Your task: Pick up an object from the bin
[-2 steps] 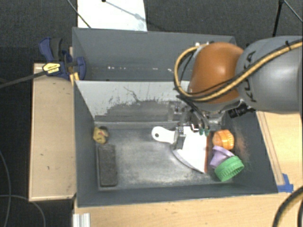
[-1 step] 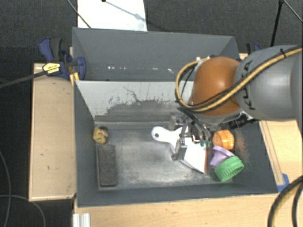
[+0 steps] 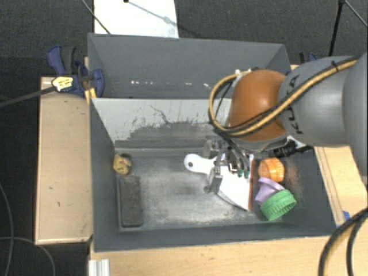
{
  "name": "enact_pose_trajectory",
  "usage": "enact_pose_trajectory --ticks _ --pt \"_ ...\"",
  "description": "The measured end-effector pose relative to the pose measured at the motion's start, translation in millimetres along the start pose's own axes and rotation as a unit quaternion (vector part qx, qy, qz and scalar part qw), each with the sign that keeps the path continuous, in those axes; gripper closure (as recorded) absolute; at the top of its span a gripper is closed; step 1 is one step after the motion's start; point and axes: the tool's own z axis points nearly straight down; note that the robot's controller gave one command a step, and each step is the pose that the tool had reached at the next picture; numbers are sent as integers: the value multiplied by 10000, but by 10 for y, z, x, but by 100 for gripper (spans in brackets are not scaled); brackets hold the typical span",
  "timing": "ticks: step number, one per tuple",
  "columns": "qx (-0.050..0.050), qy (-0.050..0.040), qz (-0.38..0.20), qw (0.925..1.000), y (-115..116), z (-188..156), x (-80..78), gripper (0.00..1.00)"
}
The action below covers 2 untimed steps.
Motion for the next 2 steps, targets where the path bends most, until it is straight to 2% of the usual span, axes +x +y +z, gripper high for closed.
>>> enact_pose_trajectory --ticks 1,2 --pt "-5 -17 56 10000 -3 43 -1 0" --pt "-17 -40 -1931 9812 -280 464 356 100"
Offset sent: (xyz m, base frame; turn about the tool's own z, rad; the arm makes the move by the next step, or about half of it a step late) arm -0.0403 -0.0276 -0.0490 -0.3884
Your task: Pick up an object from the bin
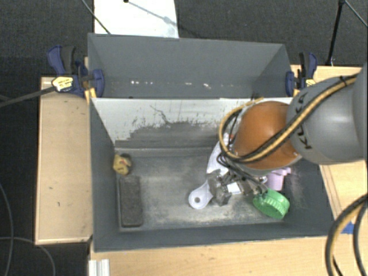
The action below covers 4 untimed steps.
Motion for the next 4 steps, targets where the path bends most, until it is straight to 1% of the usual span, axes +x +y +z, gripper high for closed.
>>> enact_pose_trajectory --ticks 1,2,3,4 --pt "11 33 30 10000 -20 19 23 0" --pt "9 35 39 10000 -19 20 23 0" --pt "5 56 58 10000 -484 -611 -135 0" --pt "40 -20 15 10000 -375 -669 -392 0"
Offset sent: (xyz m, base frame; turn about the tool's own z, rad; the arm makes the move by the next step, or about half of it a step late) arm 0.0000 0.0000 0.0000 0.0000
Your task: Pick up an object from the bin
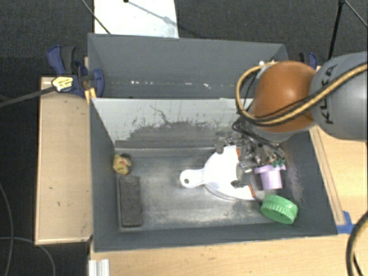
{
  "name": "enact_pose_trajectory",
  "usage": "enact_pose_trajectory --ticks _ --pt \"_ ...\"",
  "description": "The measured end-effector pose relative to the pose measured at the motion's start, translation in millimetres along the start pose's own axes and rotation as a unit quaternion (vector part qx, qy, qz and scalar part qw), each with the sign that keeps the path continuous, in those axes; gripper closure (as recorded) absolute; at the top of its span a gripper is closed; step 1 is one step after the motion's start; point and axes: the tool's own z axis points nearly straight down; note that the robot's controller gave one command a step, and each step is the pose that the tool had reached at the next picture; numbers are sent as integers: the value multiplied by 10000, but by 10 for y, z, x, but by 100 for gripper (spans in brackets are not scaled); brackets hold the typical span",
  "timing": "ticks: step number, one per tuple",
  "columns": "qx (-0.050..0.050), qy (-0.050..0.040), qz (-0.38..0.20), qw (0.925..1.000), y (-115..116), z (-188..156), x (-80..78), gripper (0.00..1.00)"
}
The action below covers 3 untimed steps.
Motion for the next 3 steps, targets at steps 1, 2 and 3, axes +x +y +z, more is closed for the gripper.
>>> enact_pose_trajectory --ticks 1,2,3 --pt "-22 58 275 9996 365 546 -130 0" --pt "-32 50 -425 9991 376 582 -320 100" --pt "-32 51 -416 9991 376 581 -320 100"
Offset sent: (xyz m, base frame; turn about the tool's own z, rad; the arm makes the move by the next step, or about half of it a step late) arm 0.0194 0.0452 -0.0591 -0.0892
